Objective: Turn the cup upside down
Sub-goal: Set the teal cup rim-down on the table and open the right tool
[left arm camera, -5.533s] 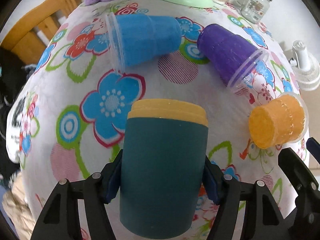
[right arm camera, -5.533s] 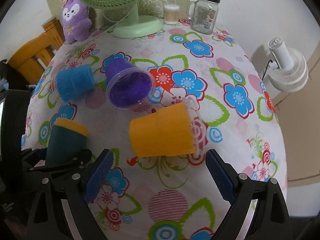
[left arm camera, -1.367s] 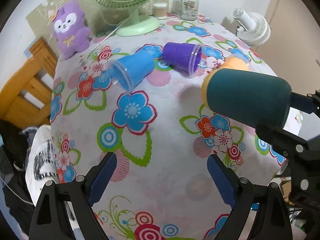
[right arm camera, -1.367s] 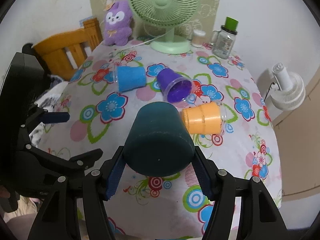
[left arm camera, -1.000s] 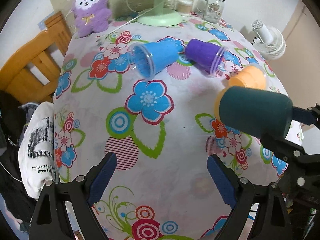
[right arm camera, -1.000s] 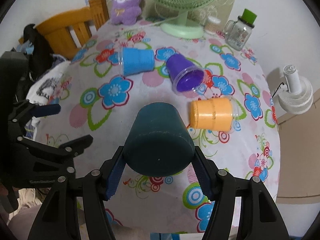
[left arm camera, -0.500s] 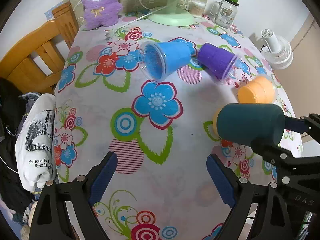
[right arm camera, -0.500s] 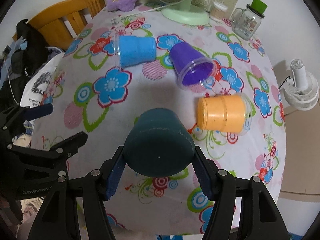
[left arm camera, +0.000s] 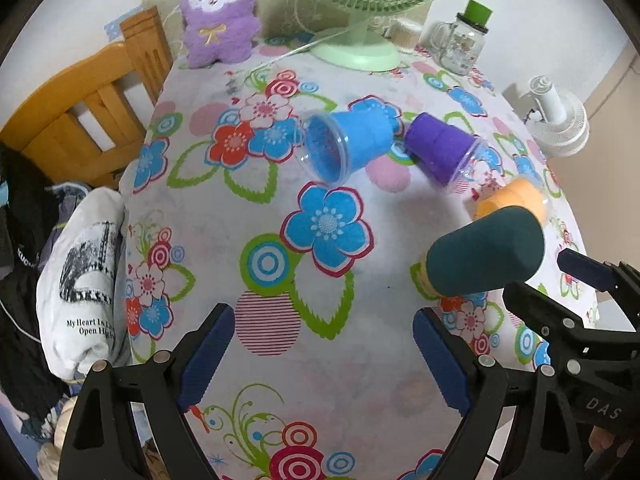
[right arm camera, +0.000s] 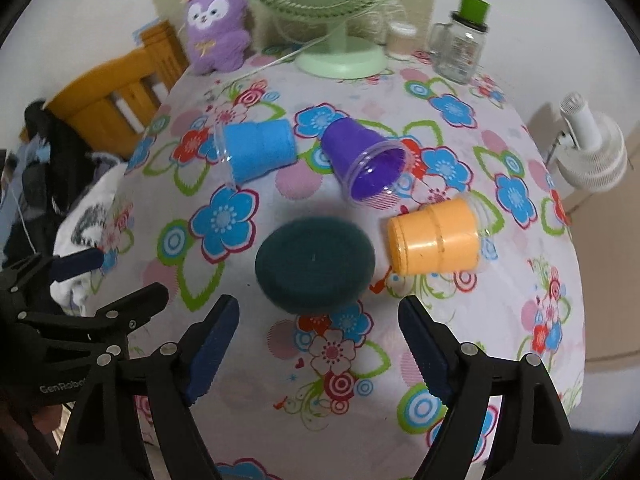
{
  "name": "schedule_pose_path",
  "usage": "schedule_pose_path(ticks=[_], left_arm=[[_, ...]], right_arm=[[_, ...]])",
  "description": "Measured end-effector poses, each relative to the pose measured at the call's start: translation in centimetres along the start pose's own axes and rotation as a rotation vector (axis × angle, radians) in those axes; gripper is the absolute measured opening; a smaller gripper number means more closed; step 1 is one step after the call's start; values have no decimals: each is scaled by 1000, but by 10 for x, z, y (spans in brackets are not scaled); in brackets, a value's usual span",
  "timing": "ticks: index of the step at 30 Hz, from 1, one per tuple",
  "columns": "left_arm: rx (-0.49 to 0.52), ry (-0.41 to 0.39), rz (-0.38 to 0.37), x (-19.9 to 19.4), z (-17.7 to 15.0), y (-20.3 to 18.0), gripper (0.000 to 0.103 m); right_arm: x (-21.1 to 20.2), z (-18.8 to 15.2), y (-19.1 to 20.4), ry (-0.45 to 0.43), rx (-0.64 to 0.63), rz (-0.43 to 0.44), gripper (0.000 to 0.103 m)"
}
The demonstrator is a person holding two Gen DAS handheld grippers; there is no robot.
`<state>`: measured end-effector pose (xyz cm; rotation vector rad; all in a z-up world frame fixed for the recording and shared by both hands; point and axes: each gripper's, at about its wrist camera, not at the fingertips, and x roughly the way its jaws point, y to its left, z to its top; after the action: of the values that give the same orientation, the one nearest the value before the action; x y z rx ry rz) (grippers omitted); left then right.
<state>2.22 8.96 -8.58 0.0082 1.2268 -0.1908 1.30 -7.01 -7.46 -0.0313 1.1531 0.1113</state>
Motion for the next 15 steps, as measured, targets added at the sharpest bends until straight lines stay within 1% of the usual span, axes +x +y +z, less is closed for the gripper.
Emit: schedule_pose_path(ticks=[8, 15], left_arm=[[56, -35, -18, -18, 0, -8, 94], [30, -61, -8, -31, -5, -20, 98]], right_arm=[[-27, -10, -7, -83, 89, -52, 86], [-44, -20, -20, -115, 104, -40, 88]])
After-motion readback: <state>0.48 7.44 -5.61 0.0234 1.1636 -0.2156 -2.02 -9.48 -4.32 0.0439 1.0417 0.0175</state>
